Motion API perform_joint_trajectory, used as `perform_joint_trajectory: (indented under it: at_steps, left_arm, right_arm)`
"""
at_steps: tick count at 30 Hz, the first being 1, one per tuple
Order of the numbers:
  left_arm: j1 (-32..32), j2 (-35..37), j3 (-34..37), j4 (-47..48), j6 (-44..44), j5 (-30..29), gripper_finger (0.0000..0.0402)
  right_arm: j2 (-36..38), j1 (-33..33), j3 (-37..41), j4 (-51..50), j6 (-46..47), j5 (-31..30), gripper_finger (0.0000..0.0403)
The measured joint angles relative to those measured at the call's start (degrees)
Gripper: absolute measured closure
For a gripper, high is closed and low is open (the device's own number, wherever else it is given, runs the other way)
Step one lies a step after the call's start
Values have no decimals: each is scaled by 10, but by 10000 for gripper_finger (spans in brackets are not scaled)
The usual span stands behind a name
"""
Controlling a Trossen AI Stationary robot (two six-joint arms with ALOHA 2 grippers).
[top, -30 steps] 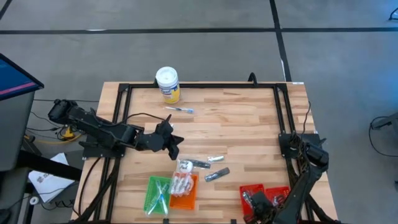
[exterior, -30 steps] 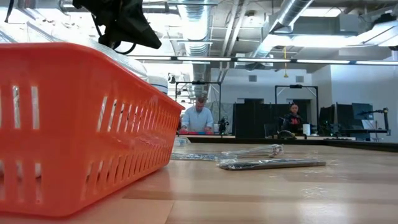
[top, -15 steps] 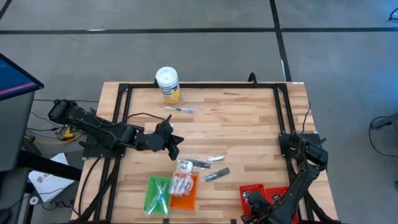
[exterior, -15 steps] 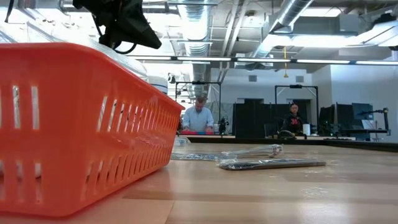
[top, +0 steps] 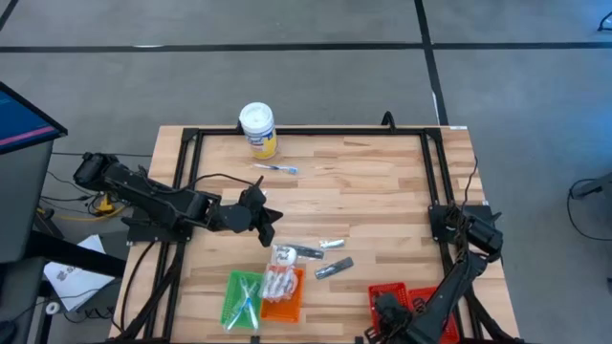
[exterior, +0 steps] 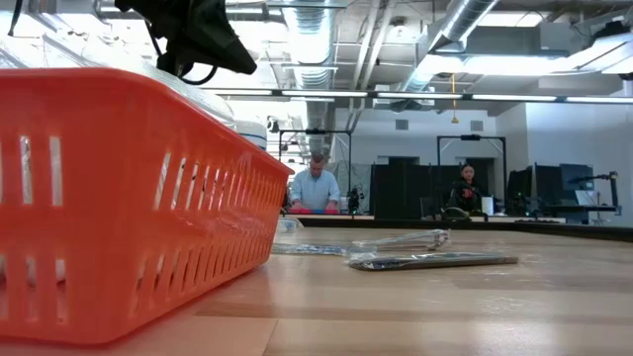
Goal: Pick & Place Travel size toiletries
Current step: Put the black comb into the left red basket, then put the silver nail cutter into the right red basket
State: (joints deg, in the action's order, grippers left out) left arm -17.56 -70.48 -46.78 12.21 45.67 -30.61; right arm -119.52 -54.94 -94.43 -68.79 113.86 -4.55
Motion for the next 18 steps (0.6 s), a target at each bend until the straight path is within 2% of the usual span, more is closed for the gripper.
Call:
perform_joint_trajectory:
  at_steps: [6, 10, 14, 18]
  left_arm:
    - [0, 0, 0, 0, -2, 5, 401]
    - [0, 0, 0, 0, -3, 10, 401]
    - [0, 0, 0, 0, -16, 16, 402]
    - [0, 0, 0, 0, -24, 19, 402]
  right_arm:
    - [0, 4, -26, -30, -29, -23, 228]
    - [0, 13, -60, -118, -75, -37, 185]
    - [0, 18, -99, -217, -94, -72, 170]
    - [8, 30, -112, -211, -121, -138, 175]
